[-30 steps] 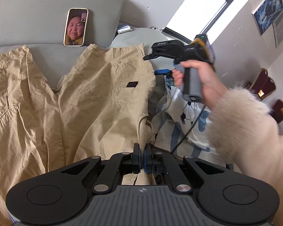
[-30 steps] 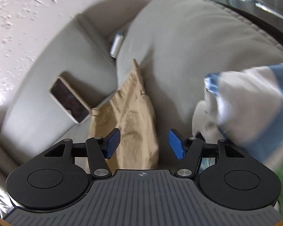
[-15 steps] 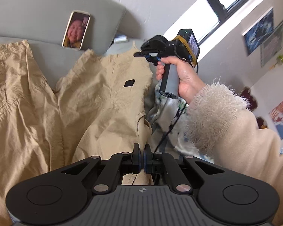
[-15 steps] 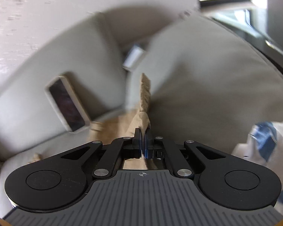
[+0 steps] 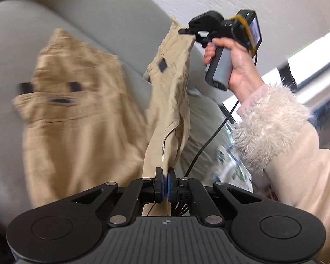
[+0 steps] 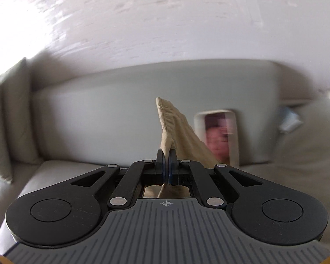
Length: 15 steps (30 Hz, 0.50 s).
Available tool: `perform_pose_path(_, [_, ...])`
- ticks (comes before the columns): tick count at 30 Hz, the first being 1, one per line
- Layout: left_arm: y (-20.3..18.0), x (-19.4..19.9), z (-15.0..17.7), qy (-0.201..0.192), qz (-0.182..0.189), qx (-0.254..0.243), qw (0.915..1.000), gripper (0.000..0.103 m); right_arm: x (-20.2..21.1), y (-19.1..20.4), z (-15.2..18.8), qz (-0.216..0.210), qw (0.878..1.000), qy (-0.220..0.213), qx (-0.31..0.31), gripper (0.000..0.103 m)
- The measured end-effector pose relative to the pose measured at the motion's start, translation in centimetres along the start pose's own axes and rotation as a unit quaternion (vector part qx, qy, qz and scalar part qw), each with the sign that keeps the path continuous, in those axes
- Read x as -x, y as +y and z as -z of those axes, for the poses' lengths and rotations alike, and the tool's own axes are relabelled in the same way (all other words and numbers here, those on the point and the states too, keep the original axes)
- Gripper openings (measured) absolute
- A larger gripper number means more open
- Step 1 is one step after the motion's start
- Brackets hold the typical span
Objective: Fold clothes
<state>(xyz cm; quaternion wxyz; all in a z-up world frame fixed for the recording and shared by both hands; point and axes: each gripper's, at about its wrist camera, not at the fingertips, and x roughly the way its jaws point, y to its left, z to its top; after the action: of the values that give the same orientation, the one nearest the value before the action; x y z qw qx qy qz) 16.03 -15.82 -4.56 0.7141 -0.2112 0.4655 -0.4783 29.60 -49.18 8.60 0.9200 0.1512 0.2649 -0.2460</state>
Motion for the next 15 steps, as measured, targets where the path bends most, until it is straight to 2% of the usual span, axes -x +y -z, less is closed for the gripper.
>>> perform_pose_path(3, [2.9, 1.1, 0.4, -0.009, -0.028, 0.046, 0.9985, 0.001, -2.6, 6.3, 1.3, -0.029, 0.998, 0.017, 0.047, 0.002])
perform_pose_path(7, [6.0, 1.8, 1.3, -0.006, -0.059, 0.101, 0.9931, 0.001, -7.2, 13.7, 6.1, -0.046, 0.989, 0.080, 0.117, 0.002])
perform_pose_path(10, [7.2, 1.8, 1.8, 0.003, -0.070, 0.125, 0.9897, 0.001, -10.3, 17.2, 10.4, -0.041, 0.977, 0.135, 0.160, 0.002])
perform_pose_path(13, [7.9, 1.7, 1.9, 0.010, -0.077, 0.139, 0.9872, 0.001, -12.7, 18.6, 13.5, -0.027, 0.968, 0.170, 0.181, 0.004])
perform_pose_path(15, [8.1, 1.8, 2.0, 0.009, -0.080, 0.143, 0.9865, 0.001, -13.6, 18.7, 14.3, -0.052, 0.962, 0.207, 0.171, 0.031])
